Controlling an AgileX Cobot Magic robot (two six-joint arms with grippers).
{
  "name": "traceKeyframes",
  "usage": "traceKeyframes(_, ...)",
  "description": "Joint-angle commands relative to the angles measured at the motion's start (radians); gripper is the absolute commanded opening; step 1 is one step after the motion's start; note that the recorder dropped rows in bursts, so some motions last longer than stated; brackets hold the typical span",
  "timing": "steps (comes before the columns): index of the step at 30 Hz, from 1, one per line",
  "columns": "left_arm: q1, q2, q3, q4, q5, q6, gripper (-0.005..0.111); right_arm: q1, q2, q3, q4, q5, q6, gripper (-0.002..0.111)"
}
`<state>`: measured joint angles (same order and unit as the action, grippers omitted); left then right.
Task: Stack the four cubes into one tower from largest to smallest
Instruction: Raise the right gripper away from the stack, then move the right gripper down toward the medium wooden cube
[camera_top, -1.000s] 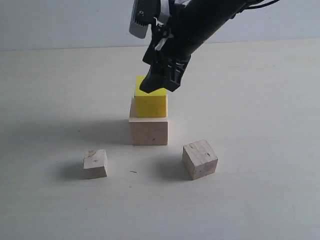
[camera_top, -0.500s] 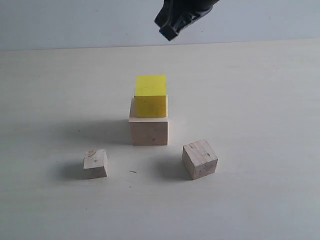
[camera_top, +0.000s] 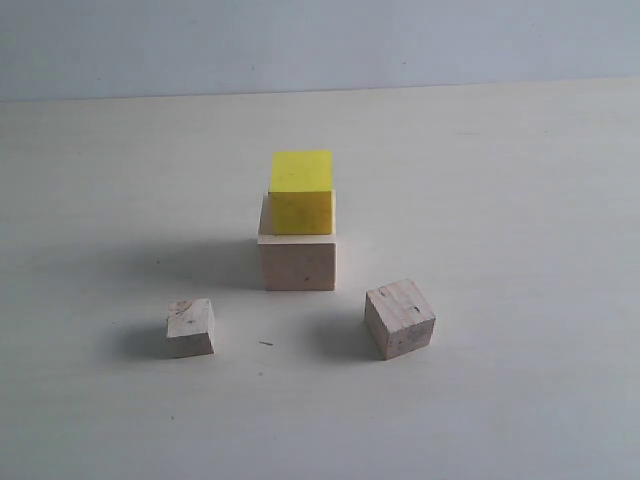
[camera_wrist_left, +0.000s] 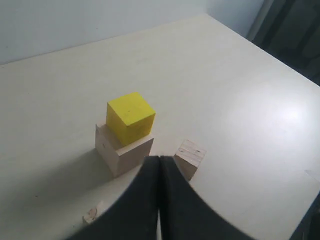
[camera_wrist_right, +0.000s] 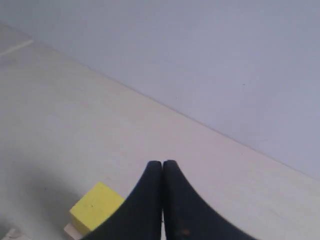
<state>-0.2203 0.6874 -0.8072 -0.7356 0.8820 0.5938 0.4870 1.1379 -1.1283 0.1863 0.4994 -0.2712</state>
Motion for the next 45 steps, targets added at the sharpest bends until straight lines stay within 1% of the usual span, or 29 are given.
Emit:
traceKeyframes(1,0.000,0.001,0.075,-0.036,-0.131,-0.004,0.000,0.002,-0.204,0.183,0.005,-0.046,0.115,0.000)
traceKeyframes(3,0.000,0.001,0.115,-0.055,-0.192,-0.004,0.000,0.002,-0.239,0.239,0.005,0.009,0.157,0.000)
traceKeyframes(6,0.000,0.001,0.176,-0.066,-0.261,-0.004,0.000,0.002,-0.254,0.340,0.007,0.112,0.170,0.000)
traceKeyframes(10,0.000,0.001,0.221,-0.066,-0.293,-0.003,0.000,0.002,-0.234,0.466,0.031,0.092,0.231,0.000)
traceKeyframes(13,0.000,0.001,0.229,-0.068,-0.291,-0.003,0.000,0.002,-0.196,0.521,0.081,0.056,0.254,0.000)
traceKeyframes(15,0.000,0.001,0.229,-0.075,-0.291,-0.003,0.000,0.002,-0.157,0.529,0.161,0.054,0.200,0.000)
traceKeyframes(18,0.000,0.001,0.229,-0.095,-0.291,-0.003,0.000,0.002,-0.059,0.529,0.297,0.036,0.049,0.000)
traceKeyframes(21,0.000,0.001,0.229,-0.095,-0.284,-0.003,0.000,0.002,0.030,0.529,0.291,0.028,0.053,0.000)
traceKeyframes(25,0.000,0.001,0.229,-0.098,-0.287,-0.003,0.000,0.002,0.112,0.529,0.271,-0.067,0.046,0.000)
traceKeyframes(27,0.000,0.001,0.229,-0.098,-0.287,-0.005,0.000,0.002,0.123,0.510,0.270,-0.046,0.044,0.000)
traceKeyframes(29,0.000,0.001,0.229,-0.113,-0.290,-0.005,0.000,0.006,0.123,0.470,0.270,0.012,0.044,0.000)
traceKeyframes(30,0.000,0.001,0.229,-0.114,-0.295,-0.005,0.000,0.022,0.123,0.446,0.267,0.033,0.044,0.000)
traceKeyframes(34,0.000,0.001,0.229,-0.120,-0.297,-0.005,0.000,0.105,0.123,0.394,0.264,0.025,0.046,0.000)
traceKeyframes(36,0.000,0.001,0.229,-0.131,-0.292,-0.005,0.000,0.143,0.123,0.380,0.242,0.020,0.064,0.000)
traceKeyframes(37,0.000,0.001,0.229,-0.135,-0.290,-0.005,0.000,0.159,0.123,0.377,0.193,0.001,0.110,0.000)
traceKeyframes(40,0.000,0.001,0.229,-0.135,-0.290,-0.005,0.000,0.159,0.124,0.377,0.059,-0.009,0.223,0.000)
traceKeyframes(43,0.000,0.001,0.229,-0.138,-0.294,-0.005,0.000,0.159,0.172,0.377,-0.124,0.028,0.435,0.000)
traceKeyframes(45,0.000,0.001,0.229,-0.138,-0.296,-0.005,0.000,0.159,0.198,0.377,-0.164,0.023,0.467,0.000)
